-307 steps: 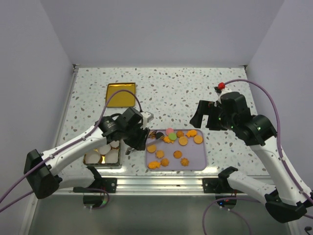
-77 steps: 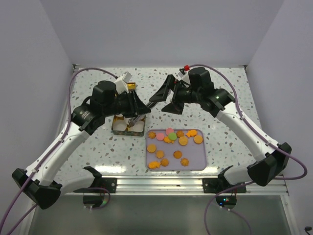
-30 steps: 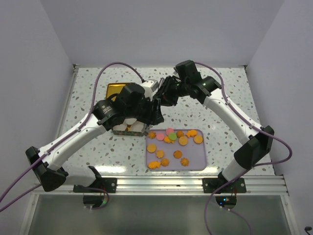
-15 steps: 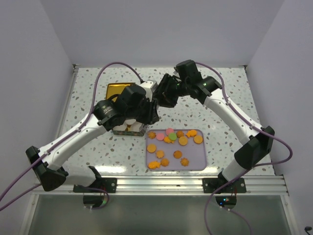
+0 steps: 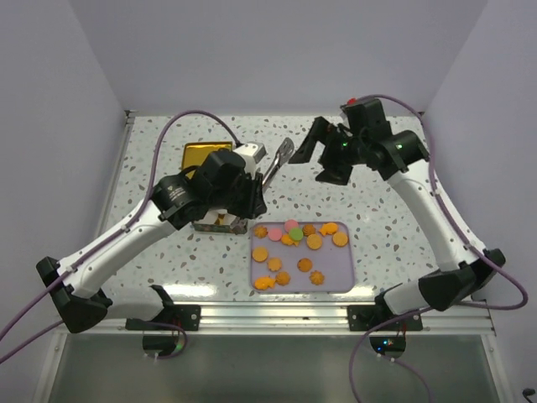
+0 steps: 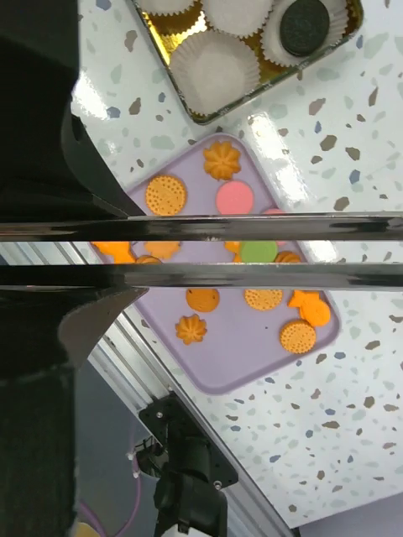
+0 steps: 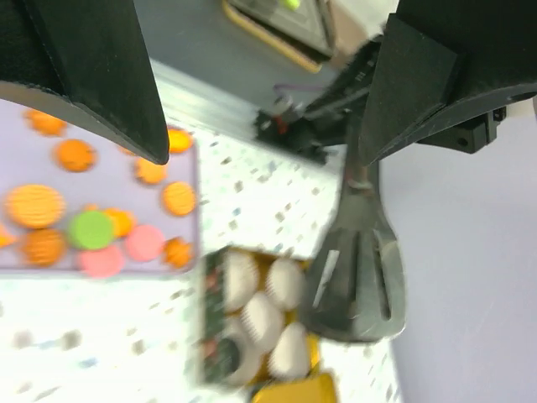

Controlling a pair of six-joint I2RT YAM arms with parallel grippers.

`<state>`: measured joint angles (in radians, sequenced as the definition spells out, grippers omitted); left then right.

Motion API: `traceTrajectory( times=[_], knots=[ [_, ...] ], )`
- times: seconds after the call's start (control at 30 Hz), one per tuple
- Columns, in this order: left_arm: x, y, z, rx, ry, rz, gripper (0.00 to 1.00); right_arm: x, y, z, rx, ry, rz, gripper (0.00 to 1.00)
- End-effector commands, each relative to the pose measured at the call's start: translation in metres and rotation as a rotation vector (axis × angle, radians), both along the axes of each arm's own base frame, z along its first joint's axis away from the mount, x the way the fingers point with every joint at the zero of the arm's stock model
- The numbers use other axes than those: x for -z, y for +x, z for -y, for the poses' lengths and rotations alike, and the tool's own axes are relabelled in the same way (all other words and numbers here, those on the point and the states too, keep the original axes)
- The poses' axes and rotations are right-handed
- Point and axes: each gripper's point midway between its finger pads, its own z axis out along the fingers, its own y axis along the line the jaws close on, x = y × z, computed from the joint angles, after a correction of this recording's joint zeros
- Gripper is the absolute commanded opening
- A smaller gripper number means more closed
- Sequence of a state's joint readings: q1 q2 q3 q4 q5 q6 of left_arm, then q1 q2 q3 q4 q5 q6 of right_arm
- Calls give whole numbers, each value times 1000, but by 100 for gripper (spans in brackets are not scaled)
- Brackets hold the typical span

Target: Pack the cookies

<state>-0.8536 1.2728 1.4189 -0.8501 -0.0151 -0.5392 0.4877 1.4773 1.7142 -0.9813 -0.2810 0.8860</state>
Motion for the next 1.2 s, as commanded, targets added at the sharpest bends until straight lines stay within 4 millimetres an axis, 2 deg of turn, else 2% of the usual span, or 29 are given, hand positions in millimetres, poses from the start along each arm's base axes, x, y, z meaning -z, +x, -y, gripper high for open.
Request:
traceTrajectory(
  times=[0.0,0.03,0.1,0.17,0.2,0.27,0.33,0.43,0.67,0.9,1.17],
  knots=[
    [17,-10,-22,-31,75,-35,33,-3,-17,75,79,-195,71,99],
    [21,-12,-24,-27,86,-44,33,-7,-24,92,107,-226,82,99],
    [35,-21,-31,-19,116,-72,33,-5,-30,109,117,-293,104,99],
    [46,-28,-35,-4,139,-97,33,-6,-43,116,113,-311,114,99],
    [49,-32,-34,13,141,-112,34,0,-47,119,113,-321,98,99],
    [59,-39,-33,36,159,-135,35,1,-57,123,117,-319,103,99],
    [68,-46,-30,61,182,-153,36,9,-64,127,116,-335,88,99],
    [81,-60,-21,113,197,-191,46,14,-74,132,107,-355,77,99],
    [110,-85,-6,176,278,-245,47,24,-90,140,103,-375,61,99],
    [138,-92,2,191,390,-259,45,31,-103,146,92,-390,43,99],
    [151,-94,6,202,507,-229,45,39,-118,151,84,-401,29,99]
  ],
)
